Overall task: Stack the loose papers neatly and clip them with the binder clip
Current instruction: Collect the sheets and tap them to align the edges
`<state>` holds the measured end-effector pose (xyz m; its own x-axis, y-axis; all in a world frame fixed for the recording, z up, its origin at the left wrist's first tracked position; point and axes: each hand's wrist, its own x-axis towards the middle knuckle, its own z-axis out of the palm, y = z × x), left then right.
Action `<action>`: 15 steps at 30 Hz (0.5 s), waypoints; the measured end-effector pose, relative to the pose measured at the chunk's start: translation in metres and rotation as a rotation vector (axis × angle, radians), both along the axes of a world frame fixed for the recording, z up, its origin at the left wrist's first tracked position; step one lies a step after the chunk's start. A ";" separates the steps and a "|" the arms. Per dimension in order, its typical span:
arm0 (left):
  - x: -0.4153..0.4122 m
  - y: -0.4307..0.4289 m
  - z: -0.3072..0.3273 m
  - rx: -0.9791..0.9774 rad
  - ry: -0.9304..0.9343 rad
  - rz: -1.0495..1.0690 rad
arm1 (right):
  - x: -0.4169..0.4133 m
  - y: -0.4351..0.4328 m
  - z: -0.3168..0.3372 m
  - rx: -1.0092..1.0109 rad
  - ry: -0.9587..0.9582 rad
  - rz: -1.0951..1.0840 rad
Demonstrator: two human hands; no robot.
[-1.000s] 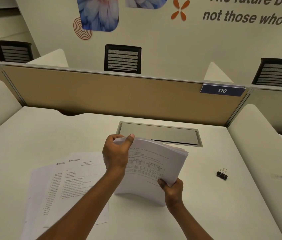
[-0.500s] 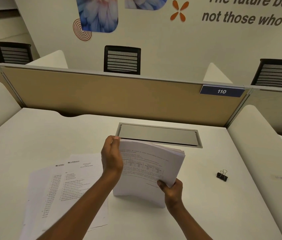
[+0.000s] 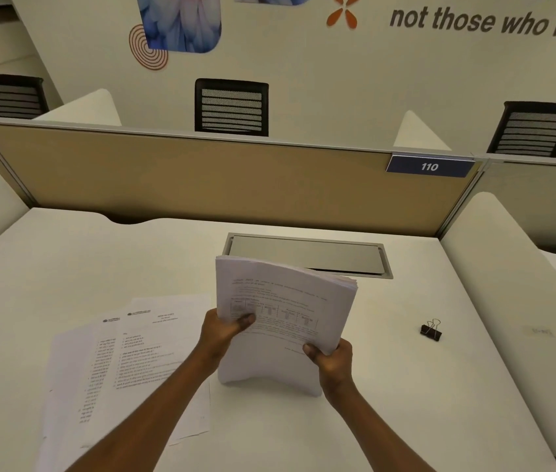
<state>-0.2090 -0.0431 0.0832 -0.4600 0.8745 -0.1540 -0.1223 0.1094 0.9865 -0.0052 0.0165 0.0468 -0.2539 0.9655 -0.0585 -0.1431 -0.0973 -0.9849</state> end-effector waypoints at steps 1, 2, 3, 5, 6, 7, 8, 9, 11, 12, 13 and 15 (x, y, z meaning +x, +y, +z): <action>0.003 0.000 -0.002 -0.005 -0.009 0.017 | -0.001 0.000 0.001 -0.011 -0.003 -0.010; 0.005 0.000 -0.004 -0.010 -0.009 0.031 | -0.002 0.000 0.001 -0.020 -0.007 -0.019; 0.005 0.001 -0.005 -0.012 -0.009 0.044 | -0.003 0.000 0.002 -0.030 -0.012 -0.026; 0.005 0.002 -0.006 -0.018 -0.011 0.057 | -0.004 0.001 0.003 -0.041 -0.024 -0.030; 0.004 0.002 -0.007 -0.018 -0.014 0.064 | -0.003 0.002 0.003 -0.039 -0.029 -0.028; 0.004 0.002 -0.007 -0.013 -0.016 0.071 | -0.003 0.003 0.004 -0.036 -0.034 -0.027; 0.005 0.001 -0.006 -0.007 -0.015 0.081 | -0.003 0.004 0.005 -0.032 -0.039 -0.025; 0.006 0.001 -0.007 -0.001 -0.012 0.093 | -0.002 0.005 0.005 -0.029 -0.043 -0.024; 0.009 0.000 -0.010 0.000 -0.001 0.120 | -0.001 0.004 0.004 -0.026 -0.051 -0.025; 0.012 -0.001 -0.012 -0.003 0.007 0.130 | -0.001 0.002 0.003 -0.027 -0.054 -0.030; 0.014 -0.001 -0.014 -0.005 0.016 0.139 | 0.000 0.001 0.002 -0.028 -0.055 -0.036; 0.018 -0.002 -0.016 -0.009 0.038 0.157 | 0.001 0.000 0.002 -0.031 -0.054 -0.044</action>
